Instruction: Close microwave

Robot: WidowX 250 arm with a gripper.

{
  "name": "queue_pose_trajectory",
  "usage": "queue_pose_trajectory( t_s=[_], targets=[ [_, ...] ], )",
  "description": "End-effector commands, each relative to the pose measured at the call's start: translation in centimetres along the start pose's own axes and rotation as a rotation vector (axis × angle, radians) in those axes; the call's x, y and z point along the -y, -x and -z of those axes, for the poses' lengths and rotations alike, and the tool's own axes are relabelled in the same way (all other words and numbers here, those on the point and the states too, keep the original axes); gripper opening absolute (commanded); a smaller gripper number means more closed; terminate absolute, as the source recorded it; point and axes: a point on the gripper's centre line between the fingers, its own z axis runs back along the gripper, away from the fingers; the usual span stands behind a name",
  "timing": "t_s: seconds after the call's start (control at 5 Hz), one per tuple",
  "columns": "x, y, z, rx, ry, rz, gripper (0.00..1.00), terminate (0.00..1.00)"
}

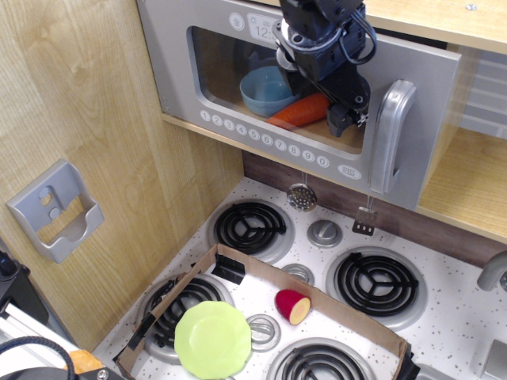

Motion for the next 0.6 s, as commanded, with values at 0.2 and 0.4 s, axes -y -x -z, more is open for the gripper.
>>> queue_pose_trajectory(
  t_s=[0.2,0.4],
  targets=[
    [-0.33,-2.81,-1.27,0.065,-0.015,0.025,1.0,0.0],
    [-0.27,-2.92,-1.13,0.067,-0.013,0.025,1.0,0.0]
  ],
)
